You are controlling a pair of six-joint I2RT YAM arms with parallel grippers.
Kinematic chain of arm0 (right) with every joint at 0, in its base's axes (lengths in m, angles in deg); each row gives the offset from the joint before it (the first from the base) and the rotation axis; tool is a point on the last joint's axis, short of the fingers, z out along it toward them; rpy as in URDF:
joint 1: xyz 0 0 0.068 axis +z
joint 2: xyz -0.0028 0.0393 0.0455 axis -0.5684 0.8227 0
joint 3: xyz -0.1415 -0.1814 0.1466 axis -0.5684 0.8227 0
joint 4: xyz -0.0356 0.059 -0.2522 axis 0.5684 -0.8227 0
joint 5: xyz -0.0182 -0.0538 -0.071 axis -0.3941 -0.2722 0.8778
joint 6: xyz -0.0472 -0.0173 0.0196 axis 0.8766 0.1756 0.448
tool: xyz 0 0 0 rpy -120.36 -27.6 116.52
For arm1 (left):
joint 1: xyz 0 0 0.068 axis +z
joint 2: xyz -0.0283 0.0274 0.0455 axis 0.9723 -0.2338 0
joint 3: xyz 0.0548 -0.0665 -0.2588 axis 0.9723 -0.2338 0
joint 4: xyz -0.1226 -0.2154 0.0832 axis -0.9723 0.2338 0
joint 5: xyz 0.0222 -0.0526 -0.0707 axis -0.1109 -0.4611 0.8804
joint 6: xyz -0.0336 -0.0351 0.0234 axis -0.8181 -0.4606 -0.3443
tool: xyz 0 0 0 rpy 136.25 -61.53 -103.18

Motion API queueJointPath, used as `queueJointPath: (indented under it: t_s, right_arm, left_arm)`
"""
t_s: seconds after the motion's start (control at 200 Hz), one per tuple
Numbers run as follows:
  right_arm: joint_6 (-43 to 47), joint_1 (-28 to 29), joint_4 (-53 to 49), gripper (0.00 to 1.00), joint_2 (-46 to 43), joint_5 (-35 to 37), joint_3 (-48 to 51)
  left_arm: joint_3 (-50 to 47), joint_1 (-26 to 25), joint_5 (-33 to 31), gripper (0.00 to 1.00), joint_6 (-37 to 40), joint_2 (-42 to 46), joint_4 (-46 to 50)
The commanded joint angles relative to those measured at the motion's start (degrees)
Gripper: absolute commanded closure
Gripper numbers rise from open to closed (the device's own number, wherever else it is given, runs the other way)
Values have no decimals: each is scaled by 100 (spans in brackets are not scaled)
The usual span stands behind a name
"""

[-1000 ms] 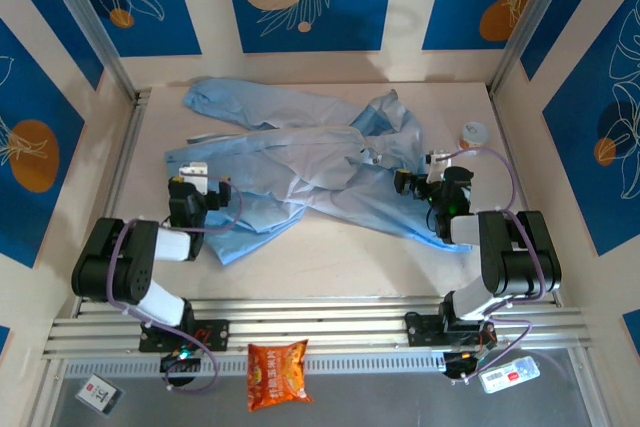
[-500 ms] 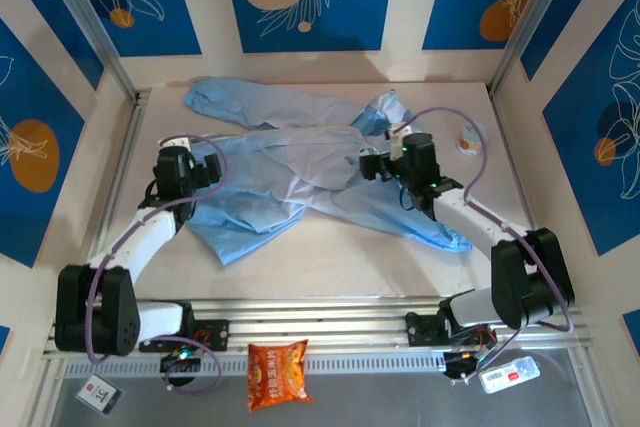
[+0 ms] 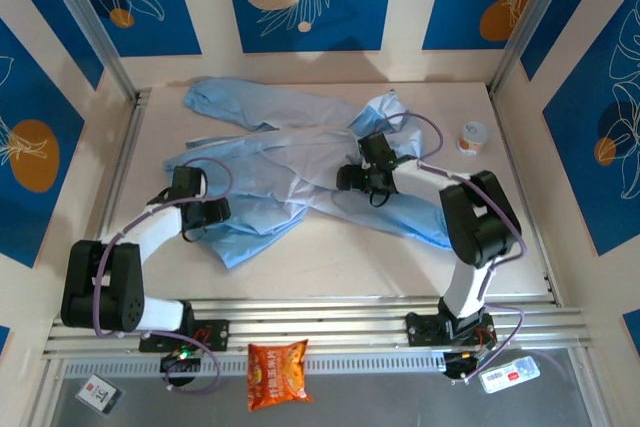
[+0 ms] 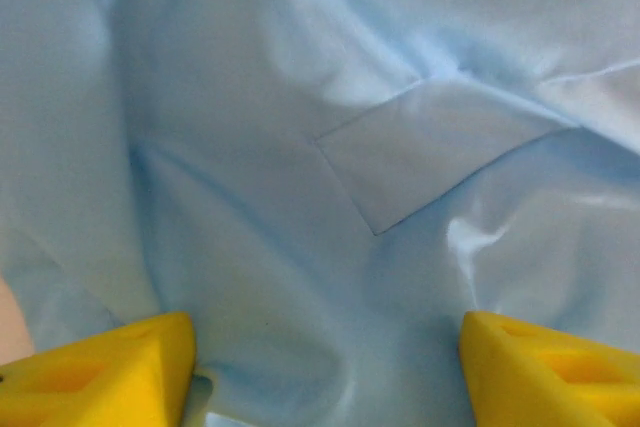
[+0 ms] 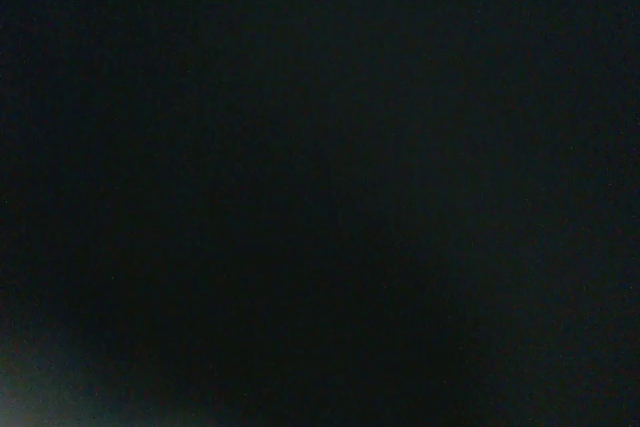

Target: Zip up the jacket

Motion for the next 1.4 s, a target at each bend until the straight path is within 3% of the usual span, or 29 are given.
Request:
queueJointPath:
  t_s: [0.0,0.05,0.165,0.35,0.505,0.67,0.84,1.03,1.25,1.395]
  right_arm:
    - [-173,-248,-428,27,573,-734,-932]
    - [-156,-362,-639,34,940,-992,-1415]
    - [-27,-408,-1234,39,1888,-1471,-2819]
    - [223,-56,-2102,41,3074,-2015,-4936]
    - [423,227,-2500,41,3447,-2254,-5978]
    - [417,285,-2685,43,2953,-2136,-6033]
    - [181,128,-2183,43,1843,-2150,-4848]
    - [-198,143,-1647,42,893,-2250,-3186]
    - [-488,748,-1357,42,839,-2645,-2223]
    - [-597,927,-1375,46,1222,-2470,-2313]
  left_arm:
    - [-307,-135,607,33,-502,49,142]
    - [-422,-239,630,34,-605,62,143]
    - [-569,-720,543,38,-880,310,252]
    - [-607,-2130,78,39,-1840,826,150]
    - [-402,-3306,-297,38,-2398,421,-343]
    - [411,-3582,-156,36,-2008,-159,152]
    - [972,-3279,-134,27,-1204,508,665]
    - [1329,-1889,232,23,-507,825,1049]
    - [1638,-254,689,21,-288,-81,942]
    - [1660,-6,712,24,-387,-848,891]
